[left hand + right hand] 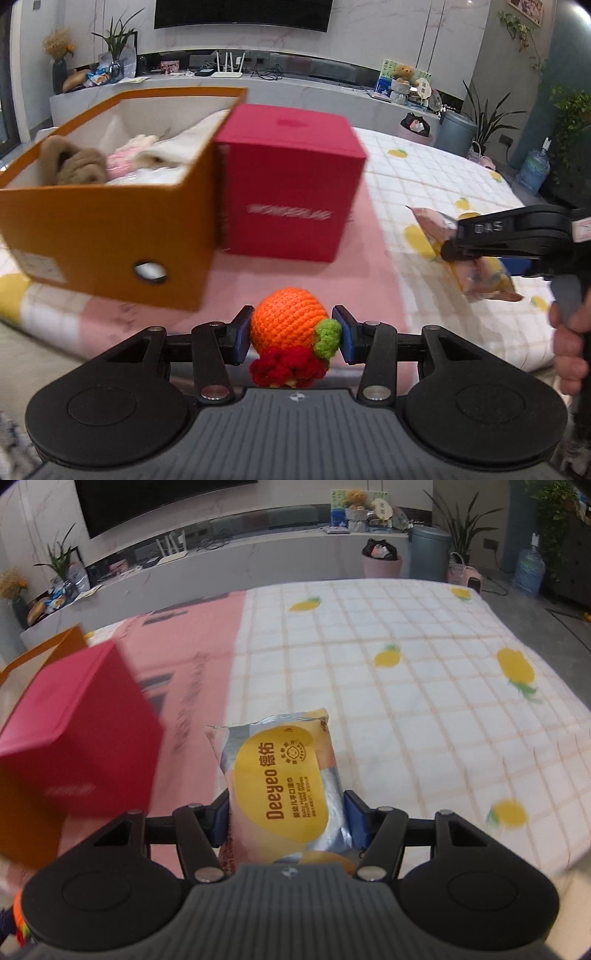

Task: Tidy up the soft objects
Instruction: 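Carry the fruit and packet with both tools over the orange box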

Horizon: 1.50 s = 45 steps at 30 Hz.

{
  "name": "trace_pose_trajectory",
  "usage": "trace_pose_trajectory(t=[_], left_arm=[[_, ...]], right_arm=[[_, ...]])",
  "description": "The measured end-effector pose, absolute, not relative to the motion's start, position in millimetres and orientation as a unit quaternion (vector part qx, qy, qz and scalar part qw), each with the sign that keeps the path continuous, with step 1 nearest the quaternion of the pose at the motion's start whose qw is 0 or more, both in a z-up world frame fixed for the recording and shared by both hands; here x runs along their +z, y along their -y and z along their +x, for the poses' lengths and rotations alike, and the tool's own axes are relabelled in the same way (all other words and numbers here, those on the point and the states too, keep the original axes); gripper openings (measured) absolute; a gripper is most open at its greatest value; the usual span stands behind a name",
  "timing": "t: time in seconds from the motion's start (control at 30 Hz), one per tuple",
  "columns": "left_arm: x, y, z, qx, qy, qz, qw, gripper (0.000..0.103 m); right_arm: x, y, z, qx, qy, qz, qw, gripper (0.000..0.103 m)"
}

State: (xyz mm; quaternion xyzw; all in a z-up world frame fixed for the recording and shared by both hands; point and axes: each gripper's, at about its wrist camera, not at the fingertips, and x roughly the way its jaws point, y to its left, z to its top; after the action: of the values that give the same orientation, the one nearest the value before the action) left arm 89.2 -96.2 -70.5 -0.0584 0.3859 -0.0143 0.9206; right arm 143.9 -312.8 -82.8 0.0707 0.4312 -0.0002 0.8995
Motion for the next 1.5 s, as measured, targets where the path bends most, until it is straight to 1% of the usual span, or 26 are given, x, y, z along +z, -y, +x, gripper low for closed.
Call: trace_pose_trajectory(t=[0.07, 0.23, 0.27, 0.3, 0.33, 0.37, 0.47, 0.53, 0.83, 0.93, 1.1, 1.2, 1.33, 1.43, 1.5], left_arm=[[-69, 85, 80, -0.010, -0.384, -0.064, 0.921, 0.052], [-58, 53, 67, -0.001, -0.373, -0.089, 0.924, 0.052], [-56, 46, 64, 0.004, -0.369, -0.095, 0.924, 0.052], [-54, 39, 63, 0.007, -0.367, -0.102, 0.925, 0.052], [-52, 33, 62, 0.010, -0.366, -0.109, 0.924, 0.052], [-49, 26, 61, 0.014, -0.365, -0.116, 0.924, 0.052], [-41, 7, 60, 0.035, -0.357, -0.129, 0.925, 0.052], [-35, -6, 59, 0.059, -0.352, -0.136, 0.924, 0.052], [-9, -66, 65, 0.108, -0.324, -0.173, 0.924, 0.052], [6, -82, 74, 0.103, -0.306, -0.175, 0.930, 0.052], [35, -97, 101, 0.090, -0.270, -0.160, 0.945, 0.052], [46, -102, 125, 0.063, -0.264, -0.151, 0.951, 0.052], [40, -110, 162, 0.021, -0.286, -0.172, 0.942, 0.052], [22, -111, 178, 0.007, -0.290, -0.177, 0.940, 0.052], [7, -114, 188, -0.020, -0.314, -0.187, 0.931, 0.052]], right_arm=[[-81, 304, 136, 0.005, -0.430, 0.064, 0.901, 0.060], [-64, 247, 97, 0.039, -0.413, -0.022, 0.910, 0.060], [-64, 247, 97, 0.039, -0.413, -0.022, 0.910, 0.060], [-61, 238, 92, 0.038, -0.407, -0.040, 0.912, 0.060], [-55, 223, 81, 0.043, -0.397, -0.082, 0.913, 0.060], [-51, 218, 76, 0.046, -0.392, -0.096, 0.914, 0.060], [-41, 214, 71, 0.047, -0.396, -0.065, 0.915, 0.060], [-25, 206, 64, 0.098, -0.390, -0.004, 0.916, 0.060], [8, 129, 65, 0.210, -0.361, 0.012, 0.908, 0.060], [15, 117, 70, 0.217, -0.352, 0.013, 0.910, 0.060], [28, 99, 103, 0.217, -0.331, 0.034, 0.918, 0.061], [29, 94, 117, 0.212, -0.330, 0.048, 0.919, 0.061], [22, 80, 153, 0.197, -0.323, 0.071, 0.923, 0.061], [11, 79, 160, 0.190, -0.311, 0.086, 0.927, 0.061], [1, 79, 158, 0.190, -0.309, 0.080, 0.928, 0.061]])
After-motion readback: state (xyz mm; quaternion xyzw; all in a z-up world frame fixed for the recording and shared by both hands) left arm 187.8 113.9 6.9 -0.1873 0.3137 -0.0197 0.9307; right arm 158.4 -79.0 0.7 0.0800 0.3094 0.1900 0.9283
